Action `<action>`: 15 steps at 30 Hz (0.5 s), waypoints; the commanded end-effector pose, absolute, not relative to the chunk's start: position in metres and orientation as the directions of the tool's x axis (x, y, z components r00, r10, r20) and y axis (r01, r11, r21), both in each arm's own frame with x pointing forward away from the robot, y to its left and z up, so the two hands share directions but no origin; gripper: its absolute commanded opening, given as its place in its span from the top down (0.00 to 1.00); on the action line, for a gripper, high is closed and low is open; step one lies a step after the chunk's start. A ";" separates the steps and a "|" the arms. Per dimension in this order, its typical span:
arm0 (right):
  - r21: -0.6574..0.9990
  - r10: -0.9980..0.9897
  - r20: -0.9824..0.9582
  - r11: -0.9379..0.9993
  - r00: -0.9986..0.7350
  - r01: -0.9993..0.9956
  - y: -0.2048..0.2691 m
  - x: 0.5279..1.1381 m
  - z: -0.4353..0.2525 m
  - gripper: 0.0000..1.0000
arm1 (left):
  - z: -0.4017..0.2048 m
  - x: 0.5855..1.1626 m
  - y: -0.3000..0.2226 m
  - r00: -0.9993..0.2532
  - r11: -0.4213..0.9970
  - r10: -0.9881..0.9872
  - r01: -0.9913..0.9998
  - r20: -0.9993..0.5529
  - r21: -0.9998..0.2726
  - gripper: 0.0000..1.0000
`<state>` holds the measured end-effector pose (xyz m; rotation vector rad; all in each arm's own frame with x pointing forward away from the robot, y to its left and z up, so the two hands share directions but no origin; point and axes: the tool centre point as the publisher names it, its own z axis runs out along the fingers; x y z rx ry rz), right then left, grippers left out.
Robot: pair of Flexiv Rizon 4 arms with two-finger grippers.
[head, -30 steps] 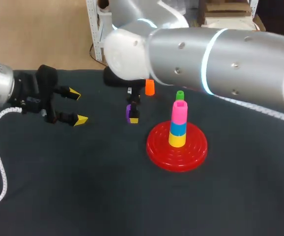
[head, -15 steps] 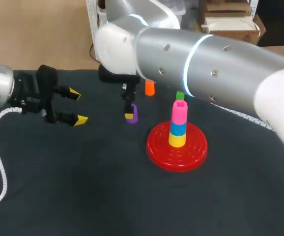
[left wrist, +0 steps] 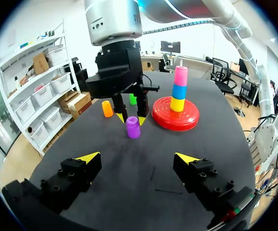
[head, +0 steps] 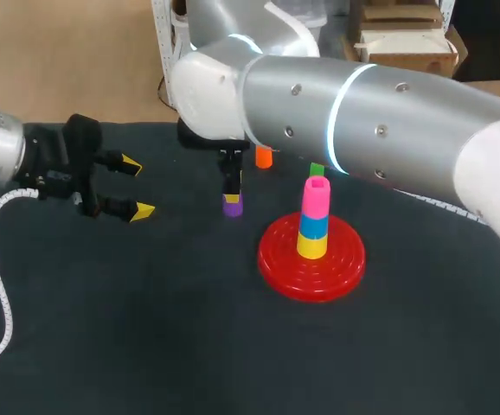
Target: Pick up and stack the cylinders on the red base in this order: pink,purple,orange,green
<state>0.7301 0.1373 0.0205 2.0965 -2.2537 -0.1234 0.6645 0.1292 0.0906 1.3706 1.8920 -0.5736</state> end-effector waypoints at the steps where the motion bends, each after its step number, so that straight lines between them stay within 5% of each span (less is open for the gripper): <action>1: 0.040 -0.997 -0.031 0.070 -0.071 -0.997 0.132 0.719 0.020 0.96 | 0.091 0.666 0.129 -0.178 0.333 0.624 0.941 -0.761 0.053 0.00; 15: -0.026 -0.993 -0.109 0.042 -0.039 -0.999 0.101 0.712 0.107 1.00 | 0.091 0.666 0.129 -0.178 0.333 0.624 0.941 -0.761 0.053 0.00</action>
